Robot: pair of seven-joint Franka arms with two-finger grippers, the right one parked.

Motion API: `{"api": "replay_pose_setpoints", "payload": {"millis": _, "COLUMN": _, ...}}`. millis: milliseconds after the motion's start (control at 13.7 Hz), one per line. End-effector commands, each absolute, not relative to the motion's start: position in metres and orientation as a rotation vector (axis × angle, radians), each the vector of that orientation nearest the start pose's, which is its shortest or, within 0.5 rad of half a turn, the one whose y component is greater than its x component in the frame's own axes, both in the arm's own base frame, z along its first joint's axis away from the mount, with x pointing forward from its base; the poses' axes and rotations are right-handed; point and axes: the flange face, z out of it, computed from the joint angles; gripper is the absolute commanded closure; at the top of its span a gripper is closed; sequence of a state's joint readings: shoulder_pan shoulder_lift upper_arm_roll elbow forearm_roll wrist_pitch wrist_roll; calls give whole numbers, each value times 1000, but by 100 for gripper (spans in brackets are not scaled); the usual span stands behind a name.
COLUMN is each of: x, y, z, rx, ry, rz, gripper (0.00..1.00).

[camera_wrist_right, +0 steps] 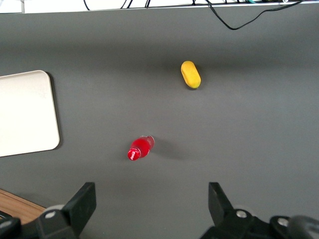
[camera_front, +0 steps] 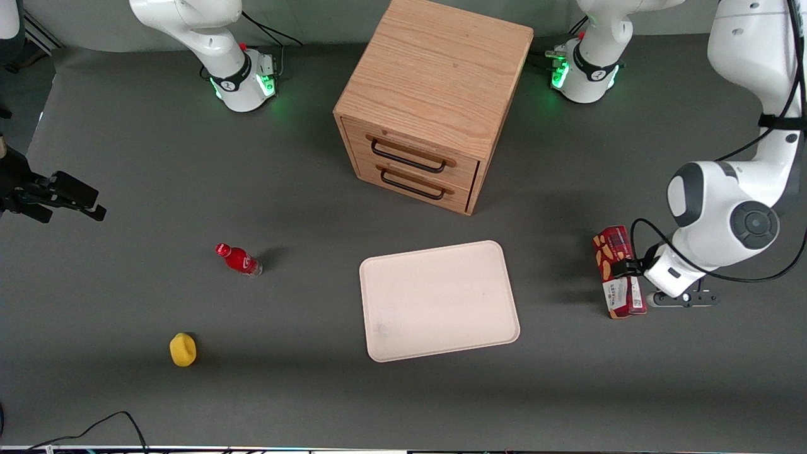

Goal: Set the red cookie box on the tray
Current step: 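Carry the held red cookie box with the left gripper over the tray, then lower the red box onto the tray with the left gripper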

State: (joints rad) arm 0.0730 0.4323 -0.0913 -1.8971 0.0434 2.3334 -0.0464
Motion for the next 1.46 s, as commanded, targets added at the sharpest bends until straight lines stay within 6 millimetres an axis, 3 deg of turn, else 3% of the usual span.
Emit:
{"api": "replay_pose_setpoints", "payload": {"millis": 0, "x": 636, "y": -8, "z": 255, "rx": -3128, "ry": 37, "rz": -72, "gripper": 64}}
{"api": "replay_pose_setpoints", "payload": {"millis": 146, "x": 637, "y": -14, "z": 251, "rx": -3131, "ry": 24, "rz": -77, "gripper": 97}}
{"api": "replay_pose_setpoints", "payload": {"millis": 293, "x": 637, "y": -18, "z": 255, "rx": -3133, "ry": 20, "rz": -68, "gripper": 100}}
{"api": "replay_pose_setpoints", "payload": {"millis": 439, "x": 651, "y": -42, "z": 278, "rx": -3133, "ry": -67, "rz": -33, "gripper": 100}}
{"api": "replay_pose_setpoints", "payload": {"millis": 585, "x": 676, "y": -91, "z": 316, "rx": -3110, "ry": -164, "rz": 67, "gripper": 100}}
{"api": "replay_pose_setpoints", "payload": {"millis": 732, "x": 693, "y": -150, "z": 339, "rx": -3095, "ry": -270, "rz": 106, "gripper": 100}}
{"api": "replay_pose_setpoints", "payload": {"millis": 951, "x": 683, "y": -232, "z": 329, "rx": -3086, "ry": -317, "rz": 117, "gripper": 100}}
{"api": "replay_pose_setpoints", "payload": {"millis": 1098, "x": 674, "y": -270, "z": 327, "rx": -3087, "ry": -314, "rz": 106, "gripper": 100}}
{"api": "replay_pose_setpoints", "payload": {"millis": 1390, "x": 670, "y": -308, "z": 313, "rx": -3102, "ry": -263, "rz": 88, "gripper": 100}}
